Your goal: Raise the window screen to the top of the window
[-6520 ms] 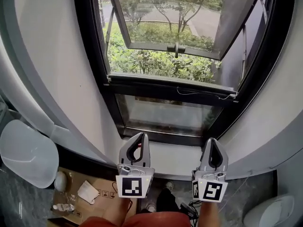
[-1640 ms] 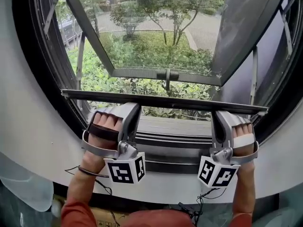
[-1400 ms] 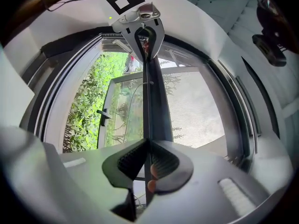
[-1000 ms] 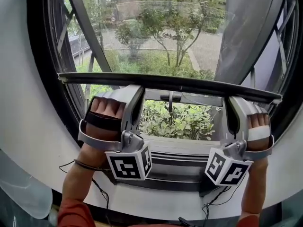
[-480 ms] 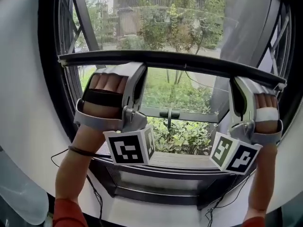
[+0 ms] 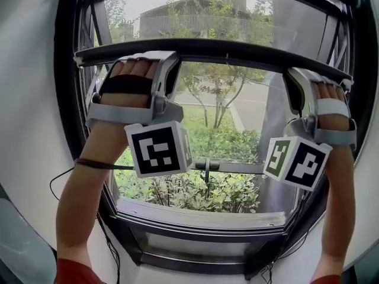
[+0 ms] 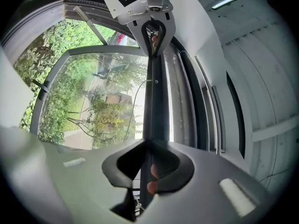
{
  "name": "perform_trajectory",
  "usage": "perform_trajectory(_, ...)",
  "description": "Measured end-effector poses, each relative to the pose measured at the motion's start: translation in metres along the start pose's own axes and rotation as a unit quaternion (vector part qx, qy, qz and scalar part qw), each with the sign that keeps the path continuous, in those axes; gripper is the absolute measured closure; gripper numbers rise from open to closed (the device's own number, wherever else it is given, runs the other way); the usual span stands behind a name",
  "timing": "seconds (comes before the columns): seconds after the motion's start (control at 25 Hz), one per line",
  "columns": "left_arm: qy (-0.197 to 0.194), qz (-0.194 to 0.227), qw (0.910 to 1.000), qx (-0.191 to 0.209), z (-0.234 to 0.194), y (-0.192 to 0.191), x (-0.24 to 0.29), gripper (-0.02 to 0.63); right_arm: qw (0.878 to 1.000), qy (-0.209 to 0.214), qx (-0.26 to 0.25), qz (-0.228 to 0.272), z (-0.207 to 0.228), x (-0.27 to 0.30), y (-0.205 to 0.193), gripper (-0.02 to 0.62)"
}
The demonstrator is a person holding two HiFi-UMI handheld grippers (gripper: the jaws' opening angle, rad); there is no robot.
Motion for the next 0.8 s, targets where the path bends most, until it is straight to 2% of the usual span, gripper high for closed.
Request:
perform_trajectory(0.52, 0.003, -0.013, 0.9999, -0.005, -0.074, -0.01, 0.064, 0.565, 0.999, -0.046, -0.012, -0.017, 0.083, 0.067, -0.002, 0.557)
perform_trajectory(0.8, 0.032, -0.008, 0.9994, -0.012, -0.109, -0.011, 0.092, 0.565, 0.998, -0.063, -0.012, -0.024, 0.117, 0.095, -0.004, 0.557)
Point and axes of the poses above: the fingertips, and each gripper's own axes: x forward along the fingers, z to its right, y out of its top, the point moved 5 cm from there along -x, backward along the fingers, and after that the axes turned 4 degrees about x, right-handed, at the moved point
